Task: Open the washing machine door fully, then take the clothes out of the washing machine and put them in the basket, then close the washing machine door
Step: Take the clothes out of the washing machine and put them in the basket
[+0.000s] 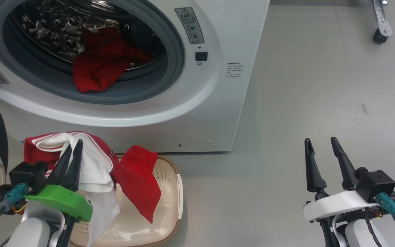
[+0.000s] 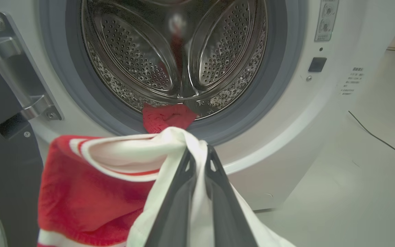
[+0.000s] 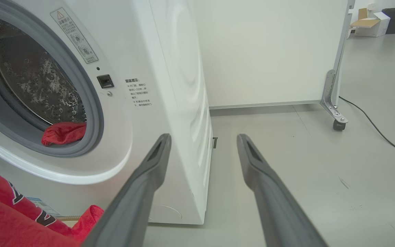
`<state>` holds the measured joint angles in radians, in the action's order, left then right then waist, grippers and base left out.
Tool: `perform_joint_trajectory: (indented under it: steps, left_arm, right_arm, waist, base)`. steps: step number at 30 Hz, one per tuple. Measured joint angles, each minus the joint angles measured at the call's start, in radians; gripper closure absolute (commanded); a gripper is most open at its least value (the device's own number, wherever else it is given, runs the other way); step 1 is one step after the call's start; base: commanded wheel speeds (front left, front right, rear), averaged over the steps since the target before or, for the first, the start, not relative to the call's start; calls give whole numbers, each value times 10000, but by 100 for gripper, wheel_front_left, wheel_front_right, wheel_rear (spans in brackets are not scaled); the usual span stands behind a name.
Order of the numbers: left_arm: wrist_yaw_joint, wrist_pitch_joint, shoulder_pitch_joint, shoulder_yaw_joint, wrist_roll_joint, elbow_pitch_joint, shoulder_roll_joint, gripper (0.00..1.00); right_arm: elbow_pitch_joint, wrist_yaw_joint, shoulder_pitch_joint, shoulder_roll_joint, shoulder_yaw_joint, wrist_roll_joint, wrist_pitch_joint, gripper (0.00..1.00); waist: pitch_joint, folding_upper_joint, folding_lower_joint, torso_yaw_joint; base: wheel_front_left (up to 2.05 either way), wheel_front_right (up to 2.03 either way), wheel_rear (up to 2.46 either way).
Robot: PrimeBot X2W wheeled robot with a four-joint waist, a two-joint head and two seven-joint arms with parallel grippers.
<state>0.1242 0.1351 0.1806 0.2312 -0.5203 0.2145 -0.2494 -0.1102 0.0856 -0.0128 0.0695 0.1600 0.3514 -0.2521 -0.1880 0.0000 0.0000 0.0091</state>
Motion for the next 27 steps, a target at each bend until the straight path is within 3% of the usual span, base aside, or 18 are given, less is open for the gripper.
perform_joint_trajectory:
  steps: [20, 27]
  left_arm:
    - [0, -1120, 600, 1154, -150, 2180, -182, 100]
    - [2, -1221, 1196, 817, -669, 3122, -180, 100]
  right_arm:
    - [337, -2, -685, -75, 334, -94, 0, 0]
    - [418, -15, -982, -102, 353, -94, 0, 0]
  waist:
    - [-1673, 0, 0, -1018]
    - [-2356, 0, 0, -1479]
  base:
    - [0, 0, 0]
    - [0, 0, 0]
